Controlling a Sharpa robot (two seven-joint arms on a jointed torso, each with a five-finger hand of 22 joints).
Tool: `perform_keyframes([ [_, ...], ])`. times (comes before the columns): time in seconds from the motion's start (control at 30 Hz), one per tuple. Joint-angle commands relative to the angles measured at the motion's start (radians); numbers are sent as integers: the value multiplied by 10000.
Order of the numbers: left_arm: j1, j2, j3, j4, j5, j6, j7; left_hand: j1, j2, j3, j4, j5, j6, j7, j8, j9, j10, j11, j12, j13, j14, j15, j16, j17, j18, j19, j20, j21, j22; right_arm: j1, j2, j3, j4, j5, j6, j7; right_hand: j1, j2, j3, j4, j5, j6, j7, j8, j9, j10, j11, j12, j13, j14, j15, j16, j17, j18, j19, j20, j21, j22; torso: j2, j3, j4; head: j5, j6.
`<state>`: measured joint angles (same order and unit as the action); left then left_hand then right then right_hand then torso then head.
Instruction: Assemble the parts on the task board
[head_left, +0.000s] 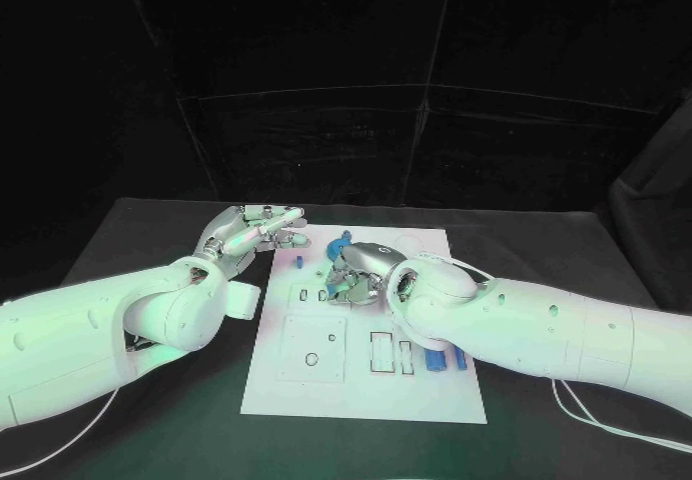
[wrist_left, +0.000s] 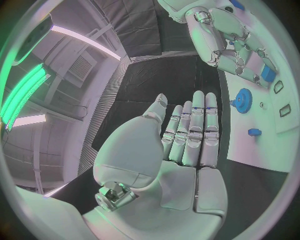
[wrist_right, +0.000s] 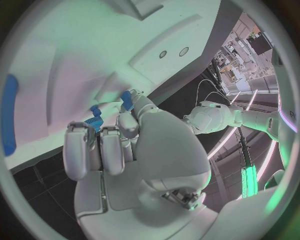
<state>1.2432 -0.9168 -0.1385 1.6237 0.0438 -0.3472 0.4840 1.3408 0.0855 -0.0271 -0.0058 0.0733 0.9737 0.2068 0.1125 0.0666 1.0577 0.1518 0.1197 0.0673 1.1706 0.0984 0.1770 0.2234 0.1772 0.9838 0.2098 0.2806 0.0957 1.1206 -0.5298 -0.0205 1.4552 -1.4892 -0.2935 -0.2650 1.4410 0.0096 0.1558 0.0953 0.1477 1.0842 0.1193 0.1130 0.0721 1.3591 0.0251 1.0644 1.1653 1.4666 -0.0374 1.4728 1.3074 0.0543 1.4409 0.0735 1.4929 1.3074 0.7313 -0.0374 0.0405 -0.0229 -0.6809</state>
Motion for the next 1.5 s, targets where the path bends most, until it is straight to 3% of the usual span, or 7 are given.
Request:
perform_keyframes([
  [0.03,18,20,9,0,22,73,93,1,65,12,-43,-2,67,6,-63,-11,87,12,-43,-7,68,20,-36,10,70,72,32,-30,-11,4,24,-1,-28,-214,293,-44,-42,96,42,6,45,206,-115,34,14,-84,-17,-53,-13,645,-53,-48,815,-122,-13,-16,-18,843,-1,-1,-5,11,-19],
  [0.6,18,41,8,-20,22,93,72,1,65,12,-43,-2,67,6,-63,-11,87,12,-43,-7,68,20,-36,10,70,72,32,-30,-11,-30,14,-3,-84,-416,686,-202,-142,-25,85,-13,41,165,-94,-18,-1,-175,-3,-243,-149,641,-48,-68,795,-115,-39,-15,-36,811,-2,1,-3,15,-78],
  [1.13,18,39,8,-17,22,97,65,1,65,12,-43,-2,67,6,-63,-11,87,12,-43,-7,68,20,-36,10,70,72,32,-30,-11,-35,57,-4,-37,-659,1114,-383,-675,-528,62,125,180,-38,10,-225,-36,-434,82,-882,-631,613,24,-162,687,-80,-159,45,-127,657,-1,-1,-5,6,-94],
  [1.27,18,34,8,-14,22,92,62,1,65,12,-43,-2,67,6,-63,-11,87,12,-43,-7,68,20,-36,10,70,72,32,-30,-11,-36,68,-5,-25,-724,1081,-446,-840,-665,29,190,464,-66,24,-269,-32,-441,96,-950,-691,611,37,-182,671,-73,-177,60,-146,631,-2,0,-1,6,-93],
  [1.5,18,30,8,-9,22,95,60,1,65,12,-43,-2,67,6,-63,-11,87,12,-43,-7,68,20,-36,10,70,72,32,-30,-11,-37,73,-5,-17,-858,900,-568,-1033,-816,-52,282,534,-115,42,-316,-34,-474,115,-1052,-776,609,51,-198,660,-68,-191,74,-162,610,-2,1,-5,0,-92],
])
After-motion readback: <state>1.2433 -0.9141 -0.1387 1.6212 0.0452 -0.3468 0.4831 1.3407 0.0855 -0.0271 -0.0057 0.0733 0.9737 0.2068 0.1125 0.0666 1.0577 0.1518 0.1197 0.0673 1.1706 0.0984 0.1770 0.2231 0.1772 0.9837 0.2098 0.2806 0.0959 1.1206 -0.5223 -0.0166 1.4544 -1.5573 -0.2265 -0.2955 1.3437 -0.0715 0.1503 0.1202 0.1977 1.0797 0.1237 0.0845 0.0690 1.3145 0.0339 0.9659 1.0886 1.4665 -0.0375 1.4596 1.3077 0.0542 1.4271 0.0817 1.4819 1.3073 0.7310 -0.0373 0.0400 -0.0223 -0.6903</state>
